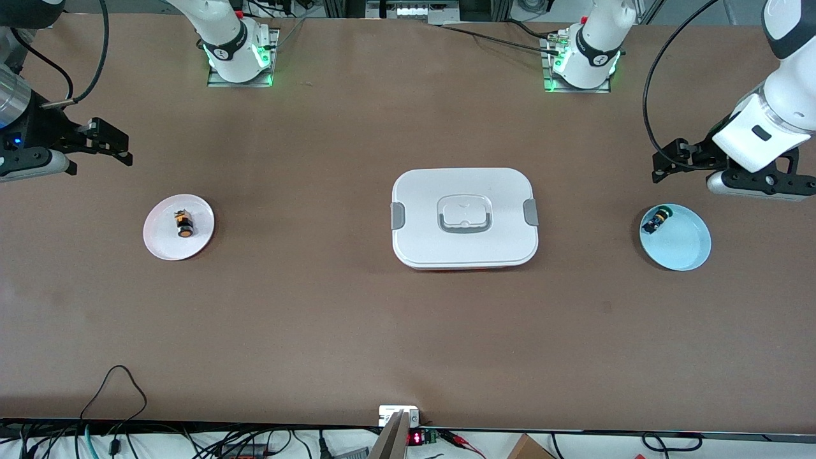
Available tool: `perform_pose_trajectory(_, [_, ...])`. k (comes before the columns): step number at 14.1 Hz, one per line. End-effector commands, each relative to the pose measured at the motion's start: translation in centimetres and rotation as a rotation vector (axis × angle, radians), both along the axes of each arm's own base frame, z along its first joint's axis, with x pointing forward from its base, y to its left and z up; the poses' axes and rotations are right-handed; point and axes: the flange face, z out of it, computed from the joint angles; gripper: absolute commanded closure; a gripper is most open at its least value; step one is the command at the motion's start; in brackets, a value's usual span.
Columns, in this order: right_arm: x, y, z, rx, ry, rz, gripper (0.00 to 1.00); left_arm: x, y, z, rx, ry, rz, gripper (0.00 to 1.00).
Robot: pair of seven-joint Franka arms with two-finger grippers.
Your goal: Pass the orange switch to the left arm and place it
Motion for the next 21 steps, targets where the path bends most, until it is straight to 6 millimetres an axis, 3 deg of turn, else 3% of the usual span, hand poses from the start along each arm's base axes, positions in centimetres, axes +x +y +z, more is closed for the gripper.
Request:
perform_pose_trajectory(1, [0.1,0.4,0.9,-0.017,0.01,0.034,0.0,0.3,0.1,0.6,0.028,0.004,0.005,0.0])
perform_pose_trajectory(3, [0.4,1.1,0.7,-0.021,0.02,0.042,0.0,0.3,0.1,0.6,0.028,0.004,0.005,0.0])
perform_pose_trajectory(5, [0.6,0.8,1.3,-0.016,0.01,0.034,0.0,0.3,0.1,0.6,0.028,0.004,0.005,0.0])
perform_pose_trajectory(12, [0.7,0.6,0.3,-0.019,0.033,0.049,0.0,0.3,0.1,0.6,0.028,0.004,0.006,0.0])
perform_pose_trajectory(16, [-0.3,0.4,-4.1,-0.015,0.16,0.098,0.0,0.3,0.1,0.6,0.028,0.004,0.006,0.0])
perform_pose_trajectory(21, [2.3,-0.1,-10.0,-0.007,0.196,0.376,0.0,0.3,0.0,0.6,0.027,0.003,0.005,0.0])
